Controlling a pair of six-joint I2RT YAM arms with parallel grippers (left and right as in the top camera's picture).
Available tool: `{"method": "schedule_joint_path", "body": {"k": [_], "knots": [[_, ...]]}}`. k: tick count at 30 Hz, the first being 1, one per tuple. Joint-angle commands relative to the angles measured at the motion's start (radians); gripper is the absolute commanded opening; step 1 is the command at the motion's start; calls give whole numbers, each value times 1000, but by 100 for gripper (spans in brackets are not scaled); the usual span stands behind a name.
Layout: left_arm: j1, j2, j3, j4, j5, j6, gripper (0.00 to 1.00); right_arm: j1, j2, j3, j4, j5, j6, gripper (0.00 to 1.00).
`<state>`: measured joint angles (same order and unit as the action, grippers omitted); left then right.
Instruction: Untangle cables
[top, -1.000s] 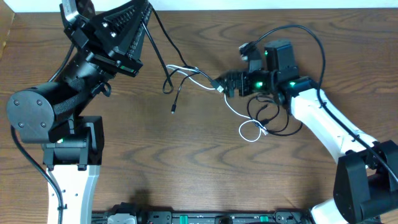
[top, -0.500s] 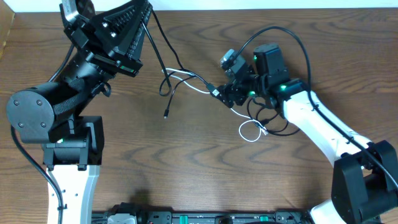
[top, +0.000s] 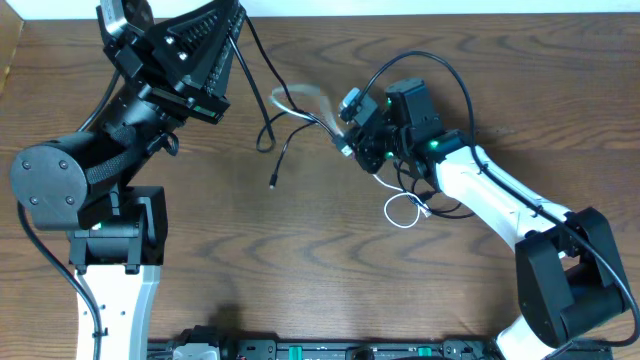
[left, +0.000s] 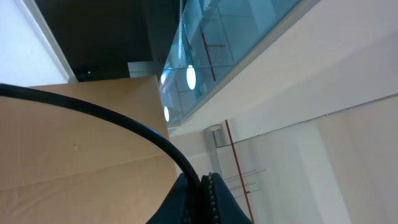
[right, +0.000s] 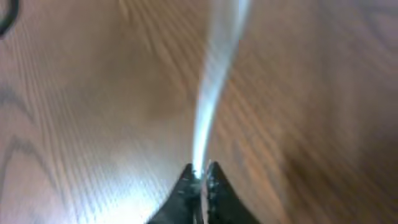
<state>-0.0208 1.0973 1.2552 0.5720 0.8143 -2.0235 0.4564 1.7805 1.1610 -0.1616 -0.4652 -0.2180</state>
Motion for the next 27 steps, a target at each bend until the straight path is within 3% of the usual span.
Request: {"method": "schedule_joint_path", "body": {"k": [1, 7, 11, 17, 22, 27], "knots": [[2, -11, 14, -5, 16, -58, 8, -22, -10, 2, 5, 22, 97, 1], [18, -11, 14, -235, -24, 58, 8, -124, -48, 2, -58, 63, 375, 1], [96, -3, 14, -561, -106, 190, 8, -255, -75, 2, -221, 136, 468, 1], [213, 21, 14, -876, -154, 318, 8, -443, -75, 2, -380, 194, 495, 1], [324, 39, 14, -1128, -327, 425, 8, -571, -75, 2, -447, 179, 495, 1], [424, 34, 14, -1071, -307, 426, 8, -630, -75, 2, -481, 171, 493, 1]]}}
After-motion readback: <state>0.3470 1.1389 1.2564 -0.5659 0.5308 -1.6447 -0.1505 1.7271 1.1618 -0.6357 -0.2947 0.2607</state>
